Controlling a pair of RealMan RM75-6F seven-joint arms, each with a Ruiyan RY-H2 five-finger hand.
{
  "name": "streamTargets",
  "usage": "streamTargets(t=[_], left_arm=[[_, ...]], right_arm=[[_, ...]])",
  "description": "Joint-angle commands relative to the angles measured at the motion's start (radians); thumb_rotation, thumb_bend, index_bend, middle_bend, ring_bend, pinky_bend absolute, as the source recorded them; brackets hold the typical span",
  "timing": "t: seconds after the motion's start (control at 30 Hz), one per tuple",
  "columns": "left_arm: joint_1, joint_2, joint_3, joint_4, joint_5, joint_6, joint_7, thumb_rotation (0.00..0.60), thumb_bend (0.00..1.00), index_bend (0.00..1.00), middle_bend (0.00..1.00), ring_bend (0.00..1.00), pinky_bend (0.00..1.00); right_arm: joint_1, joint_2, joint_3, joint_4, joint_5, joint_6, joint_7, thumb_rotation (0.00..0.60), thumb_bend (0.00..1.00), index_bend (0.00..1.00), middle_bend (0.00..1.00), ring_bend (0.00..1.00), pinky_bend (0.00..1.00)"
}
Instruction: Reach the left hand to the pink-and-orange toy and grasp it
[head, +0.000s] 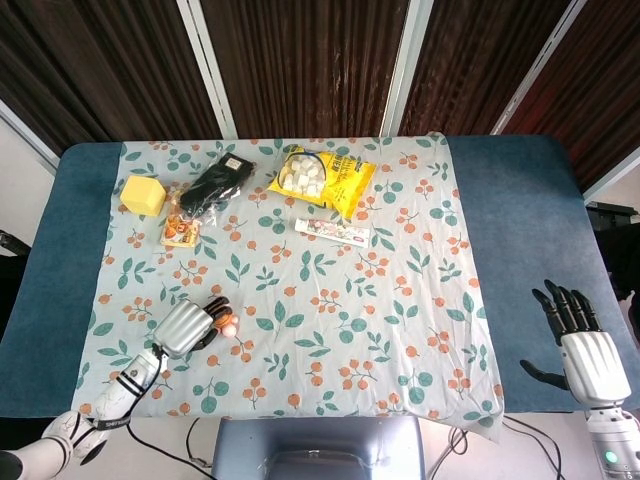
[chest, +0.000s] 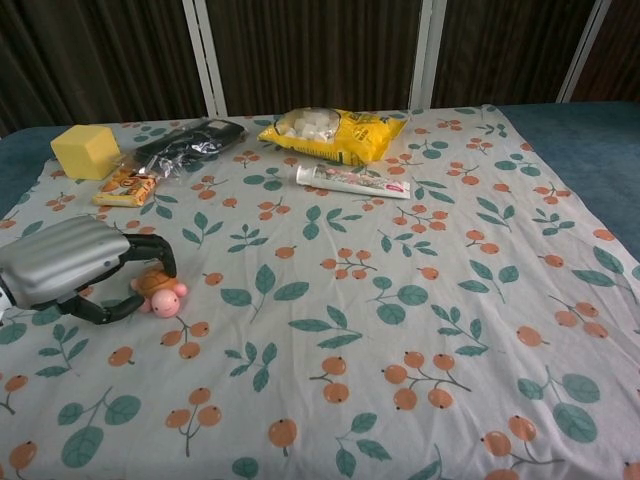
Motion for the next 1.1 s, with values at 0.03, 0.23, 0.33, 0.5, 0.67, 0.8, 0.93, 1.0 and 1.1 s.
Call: streamTargets(t=[0.03,0.23,0.33,0.5,0.67,0.8,0.93,1.0,1.1], left_arm=[[-0.009,-0.016,0.005,0.024,0.014,0.012,0.006,0.6,0.43,0.44,0.37,0.89,1.0],[-0.014,-0.038,0.008,0.06,0.02,0.026,-0.023,0.6,0.43,0.55,0.55,0.91,1.0],[-0.01,-0.054,0.005,0.087,0.019,0.04,-0.031,0.6,0.43,0.72,0.72,0.93,1.0],[0.001,-0.089,-0.01,0.141,0.007,0.076,-0.042,0.6,0.45,0.86,0.87,0.97,1.0],[0.009,-0.122,-0.017,0.192,0.004,0.115,-0.064,0.6,0.45,0.89,0.9,0.98,1.0],[0.008,-0.127,-0.005,0.211,0.005,0.097,-0.084,0.6,0.45,0.8,0.82,0.97,1.0],[0.002,-0.108,0.011,0.191,0.003,0.044,-0.085,0.6,0.44,0.4,0.48,0.92,1.0],[0.0,-0.097,0.012,0.17,-0.001,0.032,-0.077,0.6,0.44,0.24,0.31,0.9,1.0],[0.003,-0.077,0.014,0.127,0.002,0.046,-0.061,0.6,0.43,0.07,0.06,0.89,1.0]], right_arm=[[0.001,0.0,0.0,0.0,0.002,-0.002,-0.001,0.6,0.14,0.0,0.0,0.0,0.0],[0.001,0.0,0.001,0.0,0.004,-0.005,-0.002,0.6,0.14,0.0,0.0,0.0,0.0],[0.001,0.001,0.002,0.0,0.006,-0.004,-0.002,0.6,0.14,0.0,0.0,0.0,0.0],[0.001,0.002,0.0,-0.001,0.003,-0.006,-0.001,0.6,0.14,0.0,0.0,0.0,0.0],[0.002,0.002,-0.001,-0.002,0.002,-0.008,-0.002,0.6,0.14,0.0,0.0,0.0,0.0],[0.001,0.002,-0.001,-0.003,0.001,-0.007,-0.003,0.6,0.14,0.0,0.0,0.0,0.0],[0.001,0.003,-0.001,-0.005,0.001,-0.007,-0.002,0.6,0.14,0.0,0.0,0.0,0.0],[0.001,0.004,-0.001,-0.005,0.001,-0.007,-0.001,0.6,0.14,0.0,0.0,0.0,0.0],[0.0,0.005,-0.003,-0.006,-0.004,-0.004,0.001,0.6,0.14,0.0,0.0,0.0,0.0]])
